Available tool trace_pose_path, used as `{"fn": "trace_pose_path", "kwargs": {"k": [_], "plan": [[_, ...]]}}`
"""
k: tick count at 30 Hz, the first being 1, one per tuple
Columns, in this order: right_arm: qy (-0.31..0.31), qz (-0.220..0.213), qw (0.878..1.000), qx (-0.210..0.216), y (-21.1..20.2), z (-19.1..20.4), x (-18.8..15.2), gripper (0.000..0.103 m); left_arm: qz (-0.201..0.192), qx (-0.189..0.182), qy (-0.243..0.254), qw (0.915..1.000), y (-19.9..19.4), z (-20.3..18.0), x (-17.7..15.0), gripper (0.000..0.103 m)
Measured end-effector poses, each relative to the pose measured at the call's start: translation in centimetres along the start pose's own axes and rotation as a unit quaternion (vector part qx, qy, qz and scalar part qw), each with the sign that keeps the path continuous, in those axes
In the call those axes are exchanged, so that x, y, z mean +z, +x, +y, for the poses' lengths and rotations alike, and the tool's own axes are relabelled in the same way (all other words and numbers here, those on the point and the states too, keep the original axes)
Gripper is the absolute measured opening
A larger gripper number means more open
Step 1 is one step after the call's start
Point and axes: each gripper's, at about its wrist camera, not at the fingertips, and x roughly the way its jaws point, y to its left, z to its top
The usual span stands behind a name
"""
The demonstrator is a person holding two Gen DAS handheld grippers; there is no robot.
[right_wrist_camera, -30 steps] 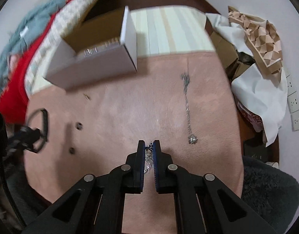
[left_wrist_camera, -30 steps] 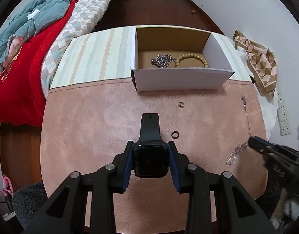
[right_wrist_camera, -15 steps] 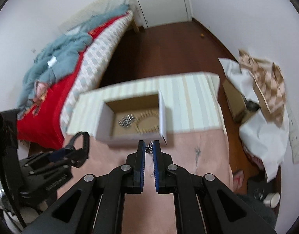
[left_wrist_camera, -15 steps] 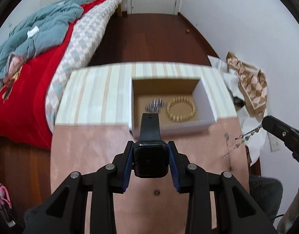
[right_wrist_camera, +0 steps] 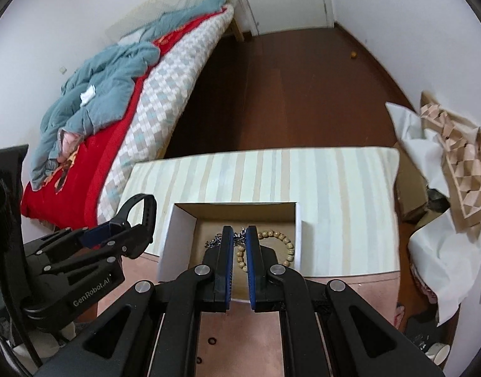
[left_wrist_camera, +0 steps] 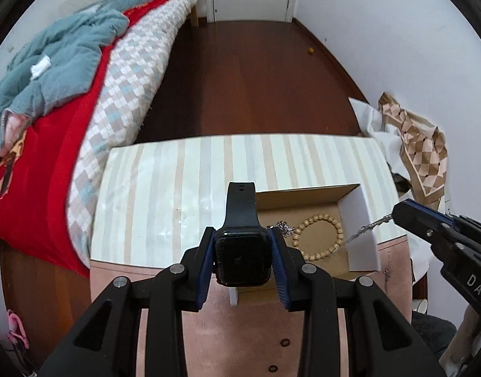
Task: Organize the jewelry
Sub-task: 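Place the smartwatch and charm bracelet into the white box, opening both tools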
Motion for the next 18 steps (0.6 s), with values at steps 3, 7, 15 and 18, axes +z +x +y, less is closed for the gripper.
{"fn": "trace_pose_path", "kwargs": {"k": [3,7,15,18], "plan": [[0.002,0.025,1.000,0.006,2.3,-0.4,0.3,0.008,0.033,-0.015,-0.004,0.9993,1.7,0.2,0.3,0.031],[0.013,0.070,0.997,0.013,4.9,-1.1,0.3,0.010,0.044,-0.027,-0.012,0.9986,2.5,0.3,0.3,0.033],[-0.007,0.084,0.996,-0.035,5.0,-1.5,-1.3,0.067,0.023,-0.019,-0.042,0.9987,0.6,1.6,0.6,0.049],[-0.019,0.073,0.994,-0.076,3.9,-1.2,-1.9,0.083,-0.002,0.006,-0.047,0.9989,-0.8,2.3,0.4,0.070]]}}
